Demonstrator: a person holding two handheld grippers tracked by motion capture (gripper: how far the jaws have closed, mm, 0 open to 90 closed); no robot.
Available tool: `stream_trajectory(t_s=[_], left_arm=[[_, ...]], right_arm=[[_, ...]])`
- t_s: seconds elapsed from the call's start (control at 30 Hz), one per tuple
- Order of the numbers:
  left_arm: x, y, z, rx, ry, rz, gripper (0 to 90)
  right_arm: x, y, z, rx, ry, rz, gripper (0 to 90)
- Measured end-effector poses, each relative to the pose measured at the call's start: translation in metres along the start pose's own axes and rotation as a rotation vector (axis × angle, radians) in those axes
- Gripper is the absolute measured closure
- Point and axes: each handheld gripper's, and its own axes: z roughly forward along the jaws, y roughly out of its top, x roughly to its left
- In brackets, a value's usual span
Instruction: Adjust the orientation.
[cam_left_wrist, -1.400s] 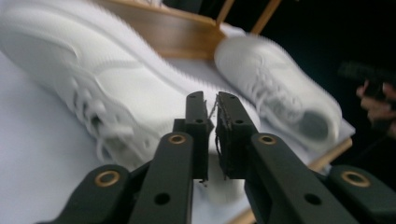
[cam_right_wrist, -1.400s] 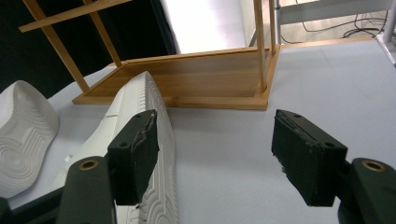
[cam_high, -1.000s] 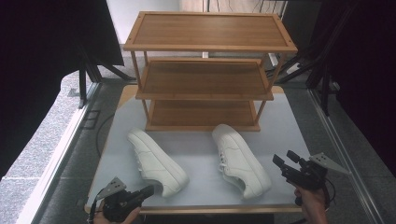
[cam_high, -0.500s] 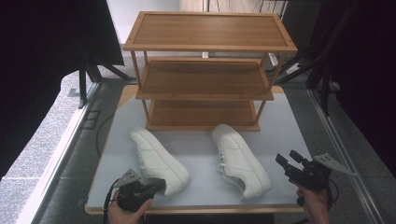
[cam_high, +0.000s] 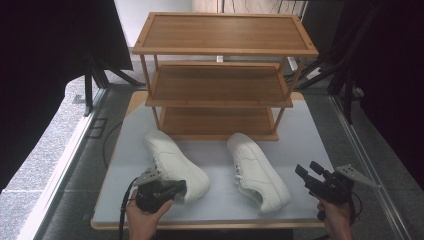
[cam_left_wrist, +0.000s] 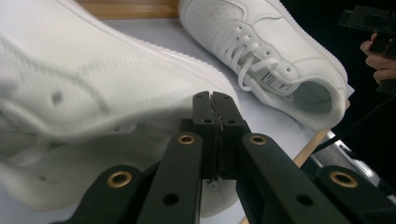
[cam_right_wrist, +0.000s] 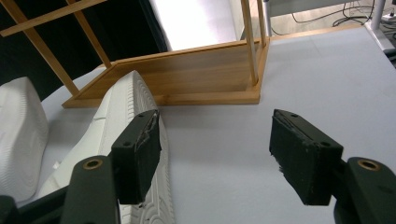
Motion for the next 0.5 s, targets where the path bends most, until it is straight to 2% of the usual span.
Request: stream_trajectory(t_s=[0.03,0.1,0.13,0.17,0.23,0.27,0.33,0.5], left_arm=[[0.0,0.0,0.0,0.0,0.0,0.0,88.7],[-0.003,0.01,0.023,0.051,-0.005,0.016,87.3],[-0.005,0.012,0.031,0.052,-0.013,0.013,86.9],[-0.005,0.015,0.036,0.016,-0.016,0.005,87.4],[-0.005,0.027,0.041,-0.004,-0.029,-0.022,87.5],[-0.005,0.032,0.043,-0.01,-0.038,-0.021,87.4],[-0.009,0.04,0.048,0.031,-0.034,0.01,84.8],[-0.014,0.049,0.053,0.033,-0.024,0.02,82.7]], right_arm=[[0.0,0.0,0.0,0.0,0.0,0.0,33.2],[-0.001,-0.001,0.0,0.005,-0.003,0.0,33.2],[-0.001,-0.001,0.001,0.004,-0.006,-0.001,33.1],[-0.001,-0.002,0.001,0.005,-0.005,0.003,33.1],[-0.003,-0.003,0.0,0.006,-0.01,0.004,33.1],[-0.004,-0.003,0.0,0.003,-0.012,0.008,33.1],[-0.007,-0.004,-0.001,0.005,-0.017,0.014,33.1],[-0.01,-0.003,-0.004,-0.009,-0.024,0.035,33.1]])
